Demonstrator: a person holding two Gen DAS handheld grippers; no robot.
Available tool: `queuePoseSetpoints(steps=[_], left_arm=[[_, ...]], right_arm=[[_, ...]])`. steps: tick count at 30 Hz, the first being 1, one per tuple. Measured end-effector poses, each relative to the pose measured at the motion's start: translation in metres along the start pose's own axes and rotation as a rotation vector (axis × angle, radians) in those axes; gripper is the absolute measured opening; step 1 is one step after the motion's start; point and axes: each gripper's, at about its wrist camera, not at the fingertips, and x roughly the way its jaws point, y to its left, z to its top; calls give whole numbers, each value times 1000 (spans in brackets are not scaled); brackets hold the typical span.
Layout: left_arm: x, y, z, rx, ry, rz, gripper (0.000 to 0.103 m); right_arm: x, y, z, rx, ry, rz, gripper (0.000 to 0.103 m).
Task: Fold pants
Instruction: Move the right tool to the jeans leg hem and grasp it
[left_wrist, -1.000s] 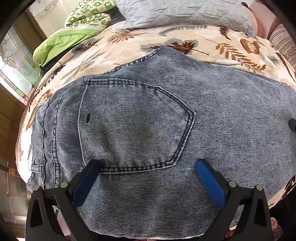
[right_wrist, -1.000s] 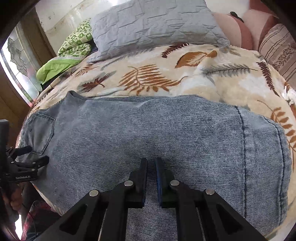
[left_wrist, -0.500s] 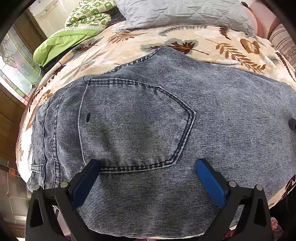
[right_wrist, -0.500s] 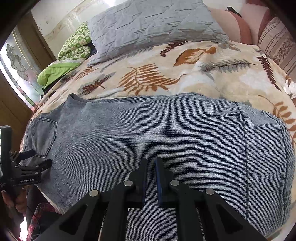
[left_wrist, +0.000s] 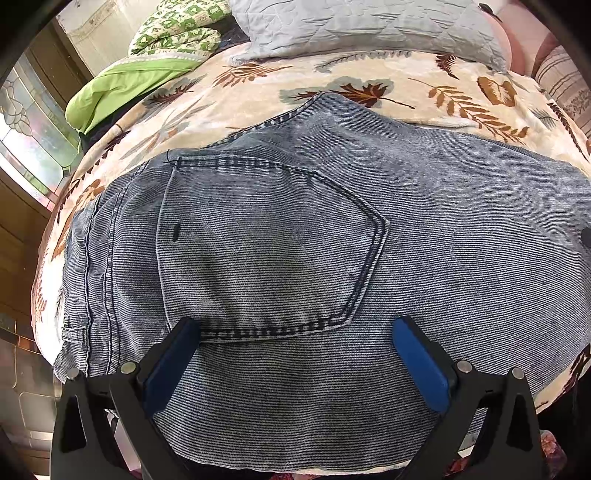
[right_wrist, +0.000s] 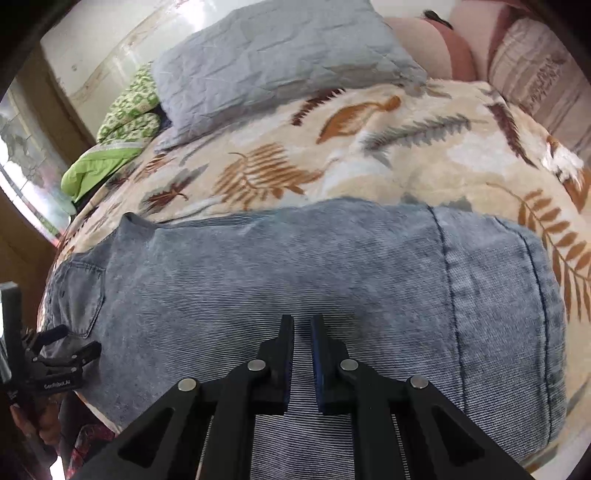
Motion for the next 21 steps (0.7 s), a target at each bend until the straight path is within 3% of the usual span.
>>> queuePoseSetpoints(steps=[16,21], left_arm=[[-5,0,4,-2,37,2,103],[-26,-19,4,69,-38,-50,103]], right_arm=[[4,-5,0,15,9,13,11],[2,-2,0,15,5,8,11]])
